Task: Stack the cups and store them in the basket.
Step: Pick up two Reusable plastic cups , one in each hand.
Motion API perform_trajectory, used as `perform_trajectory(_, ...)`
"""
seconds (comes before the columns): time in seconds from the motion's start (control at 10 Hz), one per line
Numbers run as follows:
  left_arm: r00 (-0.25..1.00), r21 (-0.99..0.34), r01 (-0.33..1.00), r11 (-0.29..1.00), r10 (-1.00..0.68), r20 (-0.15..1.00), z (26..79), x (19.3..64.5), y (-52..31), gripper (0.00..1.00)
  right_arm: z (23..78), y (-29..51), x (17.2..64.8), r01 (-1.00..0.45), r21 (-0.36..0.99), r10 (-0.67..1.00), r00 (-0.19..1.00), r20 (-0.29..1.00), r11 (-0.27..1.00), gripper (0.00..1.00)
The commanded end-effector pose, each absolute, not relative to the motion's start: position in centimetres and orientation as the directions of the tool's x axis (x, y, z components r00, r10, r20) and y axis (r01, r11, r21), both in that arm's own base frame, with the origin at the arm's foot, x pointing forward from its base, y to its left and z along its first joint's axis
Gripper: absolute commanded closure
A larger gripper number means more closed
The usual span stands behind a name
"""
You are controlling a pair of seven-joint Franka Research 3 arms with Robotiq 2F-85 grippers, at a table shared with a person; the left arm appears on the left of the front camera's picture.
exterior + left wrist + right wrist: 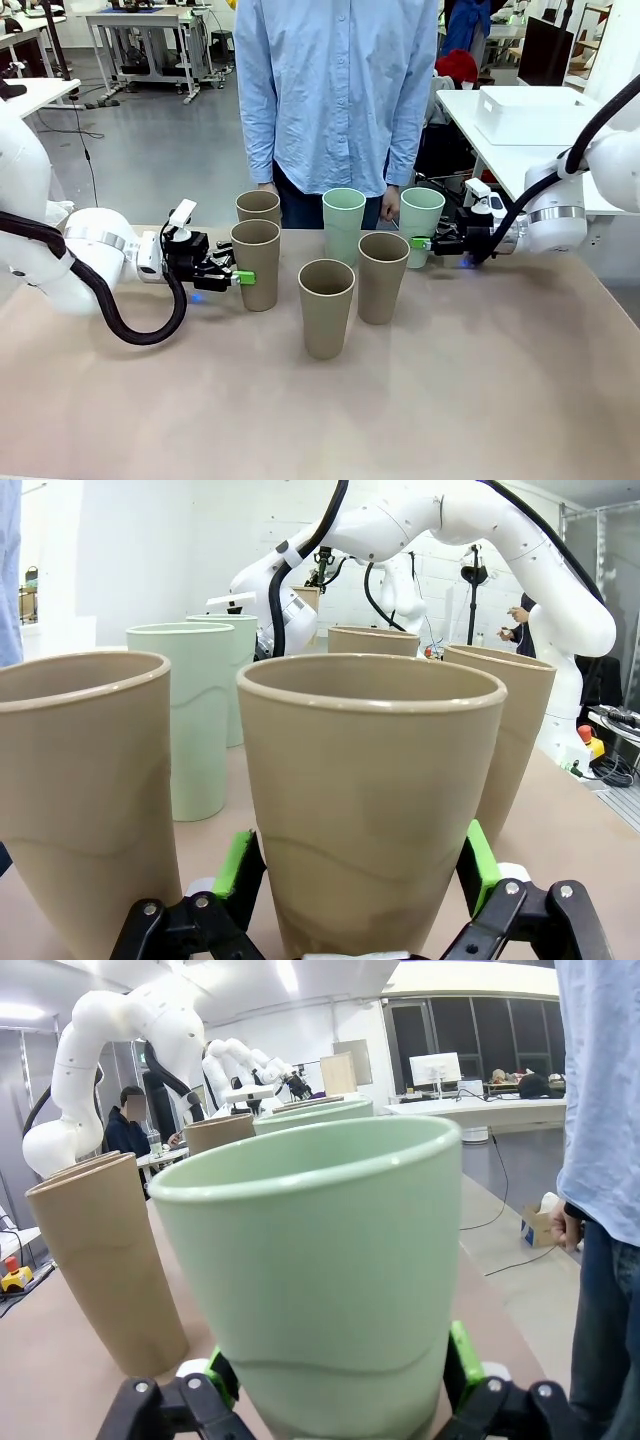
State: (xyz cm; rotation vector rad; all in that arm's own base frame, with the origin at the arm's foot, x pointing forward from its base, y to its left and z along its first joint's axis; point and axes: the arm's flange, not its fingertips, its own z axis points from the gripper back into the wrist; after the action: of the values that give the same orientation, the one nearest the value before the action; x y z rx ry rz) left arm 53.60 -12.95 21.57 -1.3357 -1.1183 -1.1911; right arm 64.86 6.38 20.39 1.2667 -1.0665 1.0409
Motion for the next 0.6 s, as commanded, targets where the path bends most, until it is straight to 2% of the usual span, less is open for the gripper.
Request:
perform_trajectory(0.0,0.106,-0.102,0.992,-0.079,0.039,0.994,21.7,54.0,-13.7,0.00,20.6,7.1,65.7,-0.975,0.221,0.013,0.221,0.975,0.028,0.00)
perform_trajectory(0.5,0.125,-0.125,0.988,-0.087,-0.006,0.992,21.4,53.3,-15.4,0.00,20.6,7.4,65.7,-0.975,0.221,0.012,0.221,0.975,0.024,0.00)
